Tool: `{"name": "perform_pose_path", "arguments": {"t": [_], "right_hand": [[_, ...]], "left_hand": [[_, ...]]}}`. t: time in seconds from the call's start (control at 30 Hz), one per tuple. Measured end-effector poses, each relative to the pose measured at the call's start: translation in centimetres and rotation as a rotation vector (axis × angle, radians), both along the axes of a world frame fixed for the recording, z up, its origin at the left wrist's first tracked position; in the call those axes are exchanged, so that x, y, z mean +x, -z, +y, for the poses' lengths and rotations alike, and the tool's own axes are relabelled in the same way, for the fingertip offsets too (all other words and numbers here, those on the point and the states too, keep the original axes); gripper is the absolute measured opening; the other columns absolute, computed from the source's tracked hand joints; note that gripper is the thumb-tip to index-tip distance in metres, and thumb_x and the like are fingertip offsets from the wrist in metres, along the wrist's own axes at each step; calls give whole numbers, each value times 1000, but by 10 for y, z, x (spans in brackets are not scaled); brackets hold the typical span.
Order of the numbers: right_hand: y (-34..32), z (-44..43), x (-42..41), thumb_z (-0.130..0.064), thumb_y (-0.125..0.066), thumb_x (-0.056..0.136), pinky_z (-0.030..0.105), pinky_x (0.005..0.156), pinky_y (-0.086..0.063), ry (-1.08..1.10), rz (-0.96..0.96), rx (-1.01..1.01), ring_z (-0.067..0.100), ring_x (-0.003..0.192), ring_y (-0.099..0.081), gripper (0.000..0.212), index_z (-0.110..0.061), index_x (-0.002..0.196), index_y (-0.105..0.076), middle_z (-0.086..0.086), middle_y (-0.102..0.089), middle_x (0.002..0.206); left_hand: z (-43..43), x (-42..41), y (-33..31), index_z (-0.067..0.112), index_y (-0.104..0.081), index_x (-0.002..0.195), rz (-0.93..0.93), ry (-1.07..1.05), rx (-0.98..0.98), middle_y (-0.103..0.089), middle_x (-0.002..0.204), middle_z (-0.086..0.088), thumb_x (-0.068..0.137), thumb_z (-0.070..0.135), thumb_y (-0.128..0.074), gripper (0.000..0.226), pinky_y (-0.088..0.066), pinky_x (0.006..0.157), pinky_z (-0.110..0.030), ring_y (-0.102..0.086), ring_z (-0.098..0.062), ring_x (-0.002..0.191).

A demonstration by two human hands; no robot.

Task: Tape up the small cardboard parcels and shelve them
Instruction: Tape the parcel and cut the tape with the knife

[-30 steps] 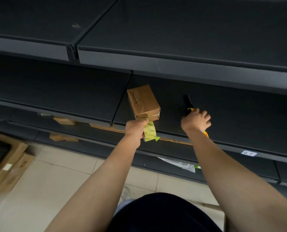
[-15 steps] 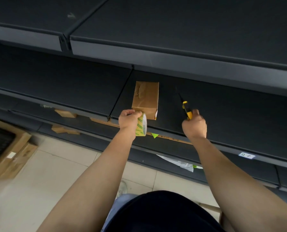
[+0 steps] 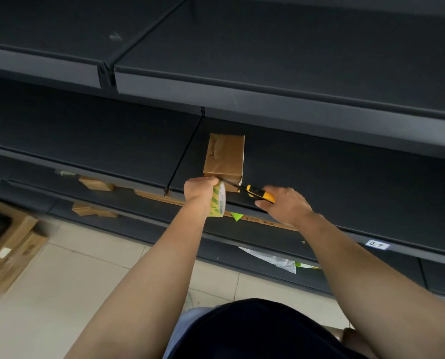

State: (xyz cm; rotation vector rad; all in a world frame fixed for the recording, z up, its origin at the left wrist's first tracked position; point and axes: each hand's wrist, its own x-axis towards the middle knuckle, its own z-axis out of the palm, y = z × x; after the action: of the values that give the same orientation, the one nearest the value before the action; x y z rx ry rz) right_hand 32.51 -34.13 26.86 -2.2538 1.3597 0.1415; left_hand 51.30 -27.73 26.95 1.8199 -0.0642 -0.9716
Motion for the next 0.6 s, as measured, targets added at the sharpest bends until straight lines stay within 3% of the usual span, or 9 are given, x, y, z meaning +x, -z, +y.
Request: {"name": "perform_pose_path", "arguments": {"t": [0.13, 0.33, 0.6], "right_hand": [[0, -2, 10, -42, -47, 96, 35, 72, -43, -51, 119, -94, 29, 97, -59, 34, -29, 127, -46, 6, -60, 105], [8, -4, 30, -24, -49, 97, 34, 71, -36, -29, 266, -184, 26, 97, -56, 25, -20, 121, -46, 7, -59, 105], [19, -10, 37, -12, -52, 94, 34, 79, -36, 27, 308, -174, 27, 105, -53, 30, -17, 124, -46, 9, -56, 111]], "left_hand": [[-4, 4, -2, 8, -59, 64, -15, 23, 38, -62, 71, -11, 77, 13, -73, 20, -53, 66, -35, -62, -26, 64], [-7, 10, -4, 1, -63, 79, -7, 67, 55, -60, 66, -10, 75, 14, -74, 18, -44, 47, -24, -59, -23, 54], [-11, 19, -6, 4, -59, 74, -55, 154, 102, -60, 67, -10, 76, 16, -75, 20, -42, 45, -23, -60, -21, 56]]}}
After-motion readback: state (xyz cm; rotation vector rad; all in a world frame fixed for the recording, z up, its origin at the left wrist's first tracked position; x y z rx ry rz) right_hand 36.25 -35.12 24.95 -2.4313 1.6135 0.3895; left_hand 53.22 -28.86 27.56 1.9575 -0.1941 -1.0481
